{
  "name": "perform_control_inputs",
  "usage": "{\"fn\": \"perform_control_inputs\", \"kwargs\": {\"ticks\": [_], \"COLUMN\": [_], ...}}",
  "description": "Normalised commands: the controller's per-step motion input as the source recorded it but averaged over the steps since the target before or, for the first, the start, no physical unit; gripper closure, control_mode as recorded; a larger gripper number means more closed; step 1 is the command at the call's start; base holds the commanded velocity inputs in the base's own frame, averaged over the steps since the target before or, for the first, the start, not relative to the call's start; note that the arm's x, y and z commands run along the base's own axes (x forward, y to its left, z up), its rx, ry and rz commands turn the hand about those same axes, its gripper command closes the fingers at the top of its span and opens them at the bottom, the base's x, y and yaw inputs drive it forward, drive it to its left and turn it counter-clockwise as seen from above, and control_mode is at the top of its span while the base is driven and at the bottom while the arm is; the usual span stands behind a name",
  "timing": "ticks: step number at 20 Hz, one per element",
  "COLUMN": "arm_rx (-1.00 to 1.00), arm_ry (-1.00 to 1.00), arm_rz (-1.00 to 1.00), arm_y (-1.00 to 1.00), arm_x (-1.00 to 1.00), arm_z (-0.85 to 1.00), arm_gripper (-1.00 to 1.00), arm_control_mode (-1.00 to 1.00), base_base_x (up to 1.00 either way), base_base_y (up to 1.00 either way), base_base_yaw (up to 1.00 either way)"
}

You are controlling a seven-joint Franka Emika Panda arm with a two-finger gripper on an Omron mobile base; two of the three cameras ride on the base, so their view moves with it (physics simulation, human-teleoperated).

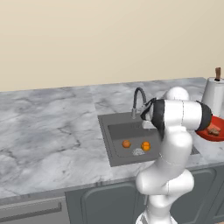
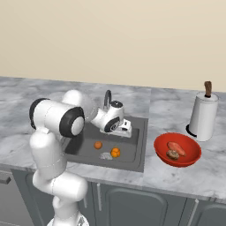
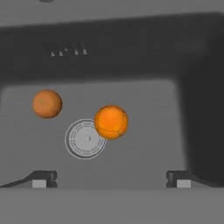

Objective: There is a mixed pile of frozen fruits and vegetables on the counter. Locate all the frozen vegetables and place the items in a bowl on the counter. Take all the frozen fruits and defrost them in a running sink.

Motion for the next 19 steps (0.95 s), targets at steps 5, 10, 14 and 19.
{"fn": "perform_control_inputs", "kwargs": {"ticks": [5,10,14,19], "arm_rx": [-0.07,0.00,0.00,-0.01], "arm_ry": [0.02,-0.01,0.00,0.00], "arm_rz": [0.00,-0.04,-0.02,0.00], "arm_y": [0.00,0.18,0.58,0.69], "arm_x": [-0.36,-0.52,-0.48,-0.51], "arm_z": [0.98,0.85,0.52,0.45], "arm_gripper": [-1.00,-1.00,-1.00,-1.00], "arm_control_mode": [-1.00,-1.00,-1.00,-1.00], "base_base_x": [0.00,0.00,0.00,0.00], "base_base_y": [0.00,0.00,0.00,0.00], "base_base_yaw": [0.00,0.00,0.00,0.00]}}
